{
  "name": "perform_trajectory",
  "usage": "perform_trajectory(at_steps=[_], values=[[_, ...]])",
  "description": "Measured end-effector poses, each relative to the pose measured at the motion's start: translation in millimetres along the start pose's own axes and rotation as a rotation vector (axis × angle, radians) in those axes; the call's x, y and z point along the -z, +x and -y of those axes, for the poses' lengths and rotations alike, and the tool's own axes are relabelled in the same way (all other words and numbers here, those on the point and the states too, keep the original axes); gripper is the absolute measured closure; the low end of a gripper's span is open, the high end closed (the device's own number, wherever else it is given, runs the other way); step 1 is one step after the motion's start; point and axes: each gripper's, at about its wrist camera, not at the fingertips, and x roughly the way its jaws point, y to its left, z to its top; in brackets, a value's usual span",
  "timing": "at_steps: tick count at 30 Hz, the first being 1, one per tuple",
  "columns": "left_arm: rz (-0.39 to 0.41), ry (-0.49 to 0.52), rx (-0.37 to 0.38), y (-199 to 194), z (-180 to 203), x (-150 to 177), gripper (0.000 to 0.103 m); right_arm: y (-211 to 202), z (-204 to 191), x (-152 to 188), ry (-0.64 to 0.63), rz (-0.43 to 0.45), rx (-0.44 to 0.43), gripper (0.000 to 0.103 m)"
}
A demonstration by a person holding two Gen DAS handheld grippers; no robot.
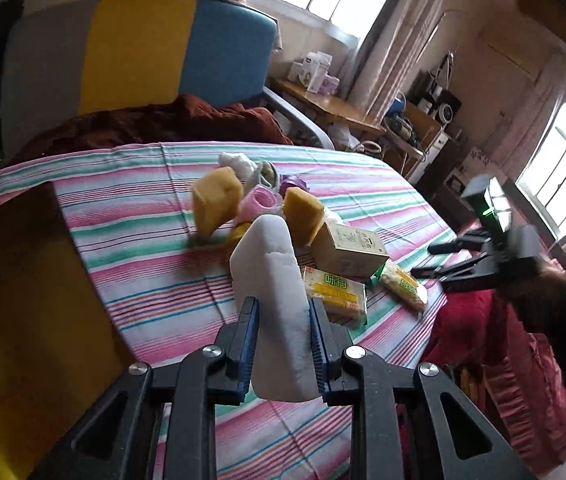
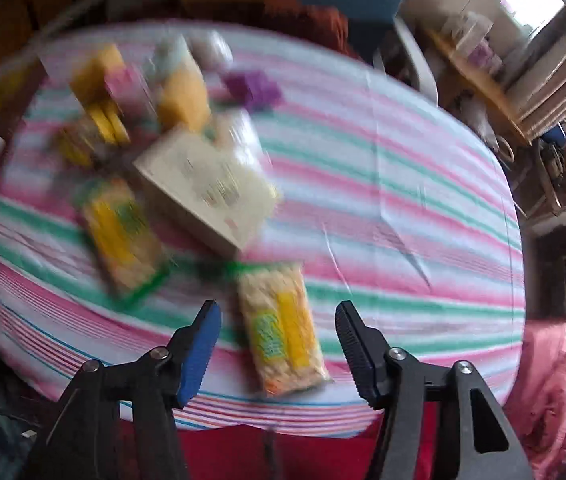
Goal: Organize objects
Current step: 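Grasp the white rectangular block with the left tool, then carry the block and cracker packet into the gold tray and release both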
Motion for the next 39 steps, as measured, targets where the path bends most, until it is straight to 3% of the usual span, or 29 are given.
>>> perform_trajectory(at_steps=[2,5,7,12,18,22,27,29,33,35,39], values=[[0.012,-0.017,-0.011,-11,-10,5,0.078,18,2,-3,0.004,-0.078,-0.014,0.036],[0.027,-0.051,-0.041,-25,-28,11,0.078,39,0,-7,-0.004,-0.152,-0.001,0.039],[0.043,-0.090,-0.070,-36,-45,16,0.077,48,-1,-9,0.000,-0.172,-0.003,0.060],[0.100,-0.178,-0.156,-72,-88,29,0.077,25,9,-5,0.073,-0.068,0.040,0.066],[0.137,-0.235,-0.275,-106,-133,45,0.077,-52,0,0,0.112,0.139,0.045,0.066],[0.149,-0.273,-0.344,-118,-156,56,0.076,-104,-49,-10,0.054,0.304,-0.073,0.066],[0.176,-0.338,-0.388,-137,-176,75,0.074,-142,-166,-47,-0.092,0.459,-0.354,0.066],[0.174,-0.363,-0.410,-142,-185,83,0.071,-145,-213,-61,-0.137,0.478,-0.427,0.065],[0.208,-0.404,-0.456,-160,-193,95,0.036,-139,-286,-87,-0.170,0.450,-0.612,0.061],[0.234,-0.419,-0.465,-173,-197,102,0.033,-136,-317,-93,-0.188,0.424,-0.680,0.058],[0.259,-0.457,-0.502,-188,-206,116,0.031,-126,-351,-91,-0.227,0.408,-0.682,0.056]])
